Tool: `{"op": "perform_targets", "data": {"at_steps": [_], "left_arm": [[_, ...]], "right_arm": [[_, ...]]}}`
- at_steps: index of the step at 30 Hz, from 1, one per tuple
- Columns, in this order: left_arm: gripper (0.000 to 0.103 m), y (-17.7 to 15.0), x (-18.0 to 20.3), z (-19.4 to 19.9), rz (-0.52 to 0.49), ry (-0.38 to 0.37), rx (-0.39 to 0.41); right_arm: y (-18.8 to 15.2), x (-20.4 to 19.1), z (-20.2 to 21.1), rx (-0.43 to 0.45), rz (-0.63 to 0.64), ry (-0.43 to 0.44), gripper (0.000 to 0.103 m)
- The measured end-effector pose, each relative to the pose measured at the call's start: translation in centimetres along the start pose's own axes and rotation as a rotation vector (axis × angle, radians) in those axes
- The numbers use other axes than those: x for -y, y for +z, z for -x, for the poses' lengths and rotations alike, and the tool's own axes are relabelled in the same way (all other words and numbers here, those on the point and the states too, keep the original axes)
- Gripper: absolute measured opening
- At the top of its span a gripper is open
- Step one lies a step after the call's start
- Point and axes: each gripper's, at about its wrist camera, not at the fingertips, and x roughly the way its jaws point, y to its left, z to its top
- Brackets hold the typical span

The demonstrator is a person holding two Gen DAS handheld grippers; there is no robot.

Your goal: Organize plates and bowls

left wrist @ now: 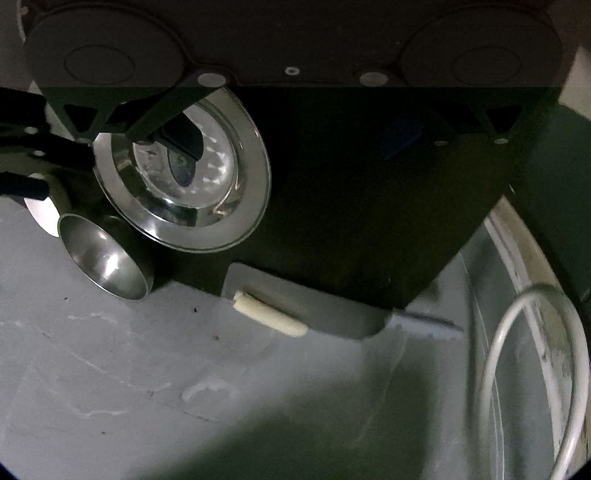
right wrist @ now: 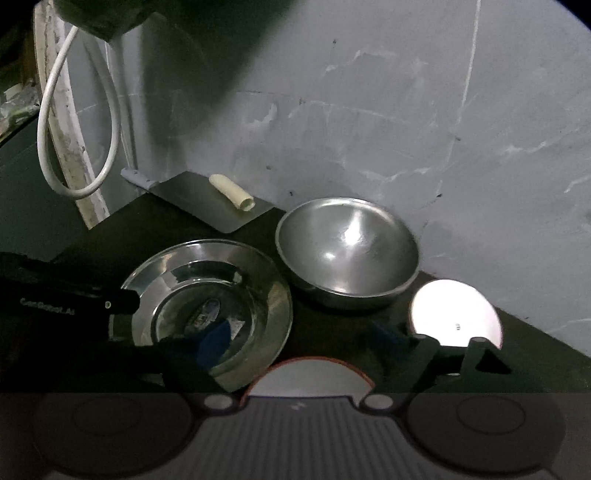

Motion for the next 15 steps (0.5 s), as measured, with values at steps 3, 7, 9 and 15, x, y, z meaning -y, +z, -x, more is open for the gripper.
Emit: {"op": "perform_targets", "data": {"at_steps": [3, 7, 9, 15], "left_arm": [[0.1, 0.1, -0.2, -0.1, 0.029, -0.001, -0.009], [0.094, 0.2, 0.0, -0.3, 0.032, -0.019, -0.025], [0.089, 0.2, 0.1, -0.4, 0.043, -0.032, -0.031], [0.076, -0.1, -0.1, -0.5, 0.125, -0.13, -0.052]], "right_arm": [[0.2, -0.1, -0.8, -0.016, 0.006, 0.01, 0.08], [0.3, 0.0, -1.9, -0.039, 0.006, 0.017, 0.073], [0.5, 0.0, -2.2, -0.048, -0.004, 0.025, 0.073], [0.6, 0.1, -3.3, -0.058, -0.039, 0.057, 0.058]]}}
